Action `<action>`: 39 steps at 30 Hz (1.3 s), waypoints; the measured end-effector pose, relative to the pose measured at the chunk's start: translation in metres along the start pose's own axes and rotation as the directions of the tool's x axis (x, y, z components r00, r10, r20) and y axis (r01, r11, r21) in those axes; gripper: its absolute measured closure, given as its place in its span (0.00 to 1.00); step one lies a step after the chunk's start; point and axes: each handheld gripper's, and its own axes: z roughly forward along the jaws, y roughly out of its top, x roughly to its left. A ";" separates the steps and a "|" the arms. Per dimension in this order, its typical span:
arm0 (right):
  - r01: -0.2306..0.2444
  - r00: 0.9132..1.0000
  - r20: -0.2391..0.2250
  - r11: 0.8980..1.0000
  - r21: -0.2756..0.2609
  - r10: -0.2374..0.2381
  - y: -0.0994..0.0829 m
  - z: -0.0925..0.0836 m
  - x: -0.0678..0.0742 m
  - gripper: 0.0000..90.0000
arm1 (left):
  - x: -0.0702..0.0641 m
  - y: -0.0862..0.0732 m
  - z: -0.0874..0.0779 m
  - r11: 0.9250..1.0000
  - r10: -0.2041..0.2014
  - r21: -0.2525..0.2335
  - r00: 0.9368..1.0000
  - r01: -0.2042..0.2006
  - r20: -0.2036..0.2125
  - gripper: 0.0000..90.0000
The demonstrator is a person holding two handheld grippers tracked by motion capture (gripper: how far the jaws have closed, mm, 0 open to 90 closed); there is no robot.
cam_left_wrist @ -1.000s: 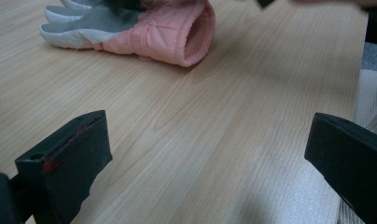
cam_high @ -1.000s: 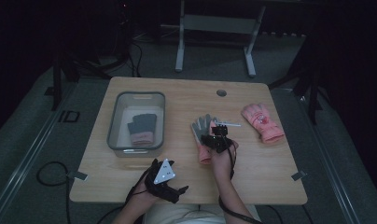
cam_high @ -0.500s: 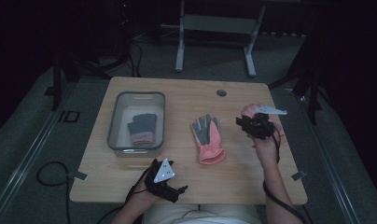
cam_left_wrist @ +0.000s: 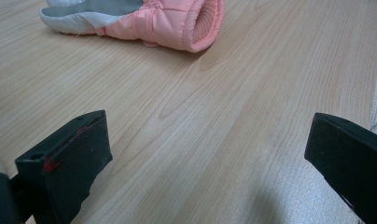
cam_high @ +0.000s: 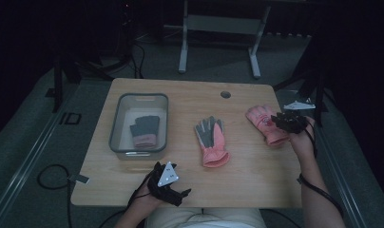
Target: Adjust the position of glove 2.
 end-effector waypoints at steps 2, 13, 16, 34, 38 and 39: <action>0.012 1.000 0.000 0.999 0.032 -0.012 0.001 0.006 -0.002 0.71 | 0.000 0.000 -0.001 1.000 0.002 -0.001 1.000 -0.002 0.000 0.00; 0.074 0.997 0.002 0.990 0.118 -0.075 0.004 0.035 0.001 0.64 | 0.000 -0.001 -0.001 1.000 0.009 0.010 1.000 -0.009 0.008 0.00; 0.070 0.997 0.005 0.989 0.130 -0.071 0.003 0.040 -0.001 0.63 | -0.001 -0.001 -0.001 1.000 0.008 0.003 1.000 -0.008 0.010 0.00; 0.016 0.999 0.044 0.951 0.308 -0.031 0.002 0.068 0.009 0.92 | 0.001 -0.002 0.001 1.000 0.017 0.014 1.000 -0.017 0.017 0.00; -0.057 0.997 0.073 0.957 0.283 0.037 0.007 0.059 0.012 0.95 | 0.000 -0.002 0.001 1.000 0.021 0.011 1.000 -0.021 0.024 0.00; -0.085 0.995 0.074 0.959 0.271 0.068 0.009 0.055 0.013 0.95 | 0.000 -0.002 0.001 1.000 0.022 0.010 0.999 -0.022 0.023 0.00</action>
